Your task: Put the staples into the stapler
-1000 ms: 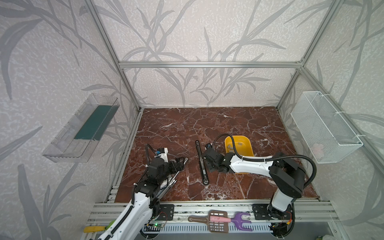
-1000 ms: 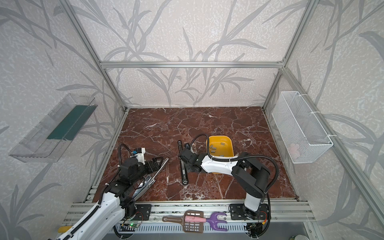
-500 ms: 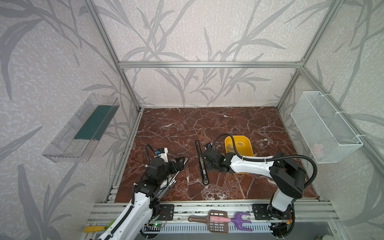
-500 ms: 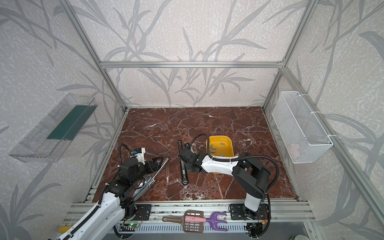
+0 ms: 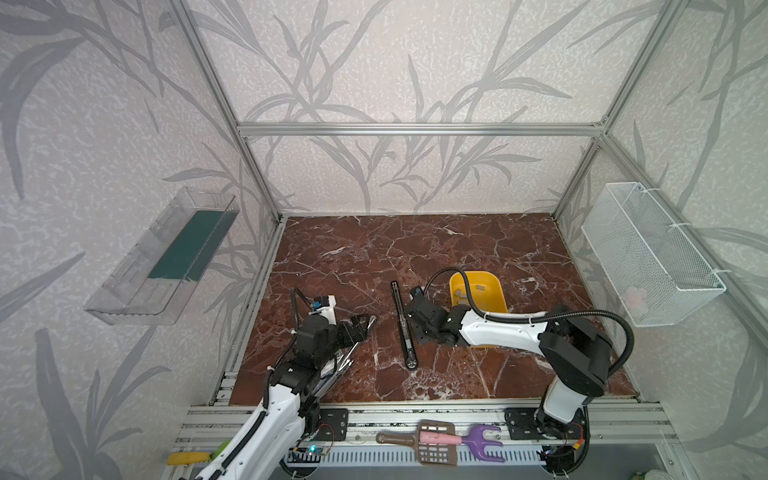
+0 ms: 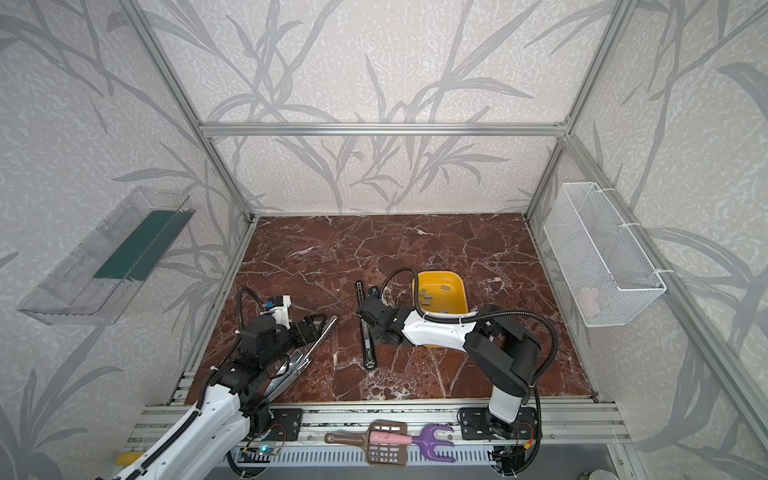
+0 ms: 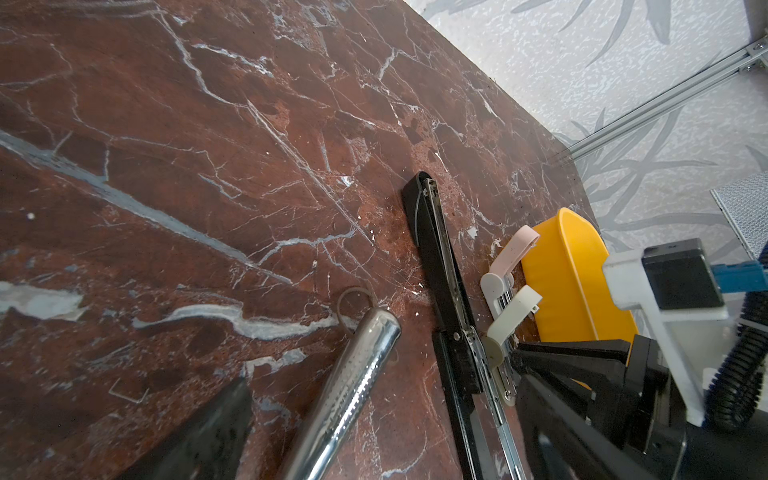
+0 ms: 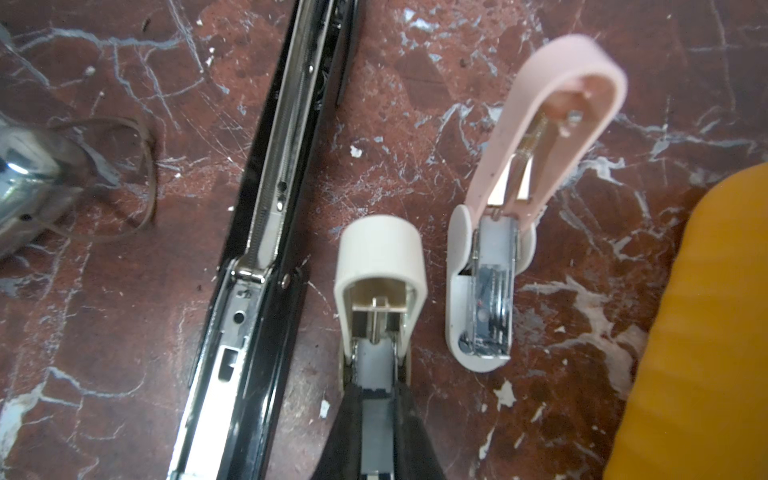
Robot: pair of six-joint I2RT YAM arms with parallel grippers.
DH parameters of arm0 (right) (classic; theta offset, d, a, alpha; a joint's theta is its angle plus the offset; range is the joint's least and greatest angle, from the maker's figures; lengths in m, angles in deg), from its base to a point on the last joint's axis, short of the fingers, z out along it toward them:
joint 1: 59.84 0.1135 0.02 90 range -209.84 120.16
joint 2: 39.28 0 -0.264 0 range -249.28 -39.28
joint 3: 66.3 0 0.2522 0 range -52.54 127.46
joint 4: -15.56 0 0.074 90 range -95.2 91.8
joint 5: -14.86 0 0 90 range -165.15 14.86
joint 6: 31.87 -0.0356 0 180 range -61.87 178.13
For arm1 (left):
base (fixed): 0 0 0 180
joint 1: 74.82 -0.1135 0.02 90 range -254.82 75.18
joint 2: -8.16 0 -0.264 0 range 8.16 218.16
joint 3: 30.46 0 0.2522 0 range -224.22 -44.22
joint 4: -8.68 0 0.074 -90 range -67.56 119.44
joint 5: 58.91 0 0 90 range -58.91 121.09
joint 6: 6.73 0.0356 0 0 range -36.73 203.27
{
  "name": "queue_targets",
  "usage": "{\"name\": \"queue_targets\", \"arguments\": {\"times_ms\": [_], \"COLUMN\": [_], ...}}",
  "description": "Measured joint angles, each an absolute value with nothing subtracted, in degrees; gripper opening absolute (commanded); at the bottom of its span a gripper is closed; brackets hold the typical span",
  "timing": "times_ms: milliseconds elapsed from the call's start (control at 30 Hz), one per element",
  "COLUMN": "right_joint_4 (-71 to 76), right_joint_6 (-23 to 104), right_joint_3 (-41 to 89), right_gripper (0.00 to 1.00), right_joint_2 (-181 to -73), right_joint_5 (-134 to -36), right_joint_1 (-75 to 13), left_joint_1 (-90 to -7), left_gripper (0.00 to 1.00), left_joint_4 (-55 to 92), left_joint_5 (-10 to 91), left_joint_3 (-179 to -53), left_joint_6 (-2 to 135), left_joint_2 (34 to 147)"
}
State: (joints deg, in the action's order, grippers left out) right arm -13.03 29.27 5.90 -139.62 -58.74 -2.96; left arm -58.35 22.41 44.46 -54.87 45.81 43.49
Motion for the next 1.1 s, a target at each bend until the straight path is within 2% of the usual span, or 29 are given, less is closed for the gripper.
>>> {"name": "queue_targets", "arguments": {"times_ms": [1100], "right_joint_4": [-13.07], "right_joint_6": [29.29], "right_joint_3": [6.44], "right_gripper": [0.07], "right_joint_2": [-139.44], "right_joint_5": [-58.48], "right_joint_1": [-3.07], "left_joint_1": [-58.31], "left_gripper": [0.99], "left_joint_4": [22.41], "left_joint_5": [44.46], "left_joint_3": [-54.87], "left_joint_6": [45.81], "left_joint_2": [43.49]}}
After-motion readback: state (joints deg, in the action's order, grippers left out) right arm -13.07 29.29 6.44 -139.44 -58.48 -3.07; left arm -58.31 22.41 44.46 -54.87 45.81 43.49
